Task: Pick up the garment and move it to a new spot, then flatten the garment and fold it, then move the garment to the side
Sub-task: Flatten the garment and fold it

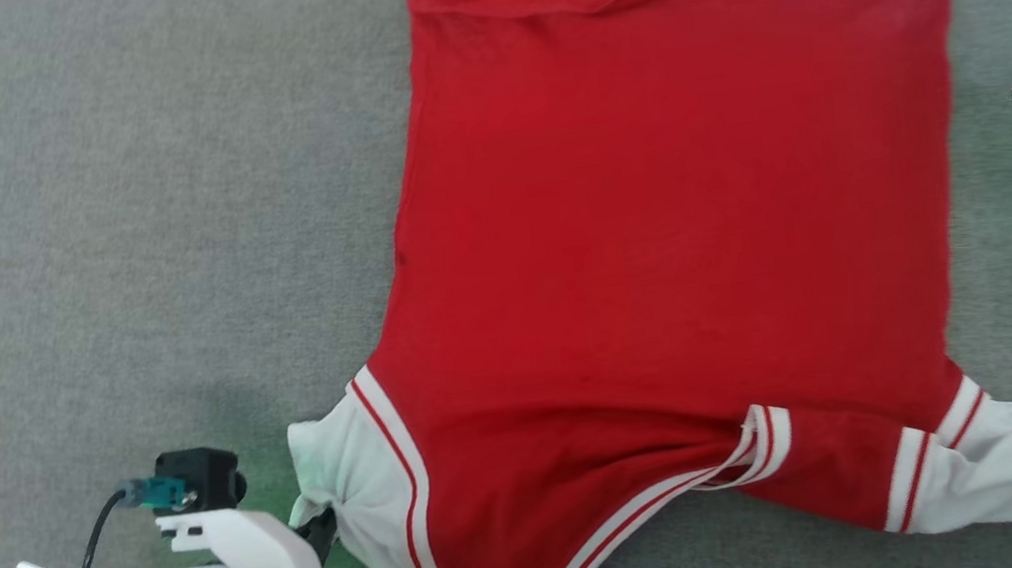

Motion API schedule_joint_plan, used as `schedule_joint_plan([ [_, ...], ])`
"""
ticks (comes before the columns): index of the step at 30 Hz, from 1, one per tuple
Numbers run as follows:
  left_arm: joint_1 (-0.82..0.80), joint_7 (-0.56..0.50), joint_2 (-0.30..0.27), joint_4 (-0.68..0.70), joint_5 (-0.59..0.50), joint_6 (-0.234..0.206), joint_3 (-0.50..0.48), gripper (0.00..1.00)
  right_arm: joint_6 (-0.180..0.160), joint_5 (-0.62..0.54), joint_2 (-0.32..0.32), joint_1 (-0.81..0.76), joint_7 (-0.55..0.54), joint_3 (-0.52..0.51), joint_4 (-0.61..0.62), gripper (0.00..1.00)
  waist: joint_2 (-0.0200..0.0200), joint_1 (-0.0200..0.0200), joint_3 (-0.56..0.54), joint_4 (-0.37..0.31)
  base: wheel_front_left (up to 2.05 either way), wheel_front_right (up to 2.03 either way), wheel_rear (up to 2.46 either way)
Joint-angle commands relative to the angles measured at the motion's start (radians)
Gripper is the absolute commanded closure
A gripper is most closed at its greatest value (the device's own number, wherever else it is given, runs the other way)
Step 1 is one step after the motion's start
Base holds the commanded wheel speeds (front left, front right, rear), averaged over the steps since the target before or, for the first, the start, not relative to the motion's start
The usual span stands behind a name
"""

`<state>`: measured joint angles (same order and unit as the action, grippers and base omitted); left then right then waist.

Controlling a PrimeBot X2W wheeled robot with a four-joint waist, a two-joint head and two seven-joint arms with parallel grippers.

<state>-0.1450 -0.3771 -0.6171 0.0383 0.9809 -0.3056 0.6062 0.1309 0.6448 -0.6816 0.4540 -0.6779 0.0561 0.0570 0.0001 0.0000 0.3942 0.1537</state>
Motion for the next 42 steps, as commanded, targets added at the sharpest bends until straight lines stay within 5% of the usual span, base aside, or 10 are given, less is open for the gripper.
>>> schedule_joint_plan([
  [1,-0.043,0.009,0.053,-0.015,-0.008,0.018,0.02,1.0,0.0,-0.009,0.02,0.034,-0.009,-0.004,-0.029,0.0,-0.0001,0.0,0.024,0.02,0.0,0.0,0.0],
  [14,-0.171,0.029,0.158,-0.081,-0.047,0.077,0.076,1.0,0.0,-0.138,0.108,0.448,-0.108,0.021,-0.522,0.0,-0.0001,0.0,0.136,0.117,0.0,0.0,0.0],
  [22,-0.216,0.042,0.21,-0.142,-0.053,0.105,0.097,1.0,0.0,-0.128,0.172,0.518,-0.238,0.053,-0.785,0.0,-0.0001,0.0,0.175,0.166,0.0,0.0,0.0],
  [23,-0.218,0.044,0.215,-0.15,-0.051,0.108,0.099,1.0,0.001,-0.121,0.176,0.506,-0.273,0.078,-0.802,0.15,-0.0001,0.0,0.176,0.168,0.0,0.0,0.0],
  [24,-0.219,0.045,0.217,-0.156,-0.05,0.11,0.1,1.0,0.003,-0.116,0.174,0.493,-0.303,0.104,-0.814,0.65,-0.0001,0.0,0.176,0.169,0.0,0.0,0.0],
  [25,-0.22,0.046,0.219,-0.162,-0.047,0.109,0.098,1.0,0.003,-0.109,0.167,0.484,-0.325,0.125,-0.815,1.0,-0.0001,0.0,0.176,0.168,0.0,0.0,0.0],
  [42,-0.214,0.089,0.126,-0.165,-0.022,0.062,-0.014,1.0,0.0,0.15,-0.023,0.334,-0.266,0.289,-0.362,1.0,-0.0001,0.0,0.094,-0.013,0.0,0.0,0.0],
])
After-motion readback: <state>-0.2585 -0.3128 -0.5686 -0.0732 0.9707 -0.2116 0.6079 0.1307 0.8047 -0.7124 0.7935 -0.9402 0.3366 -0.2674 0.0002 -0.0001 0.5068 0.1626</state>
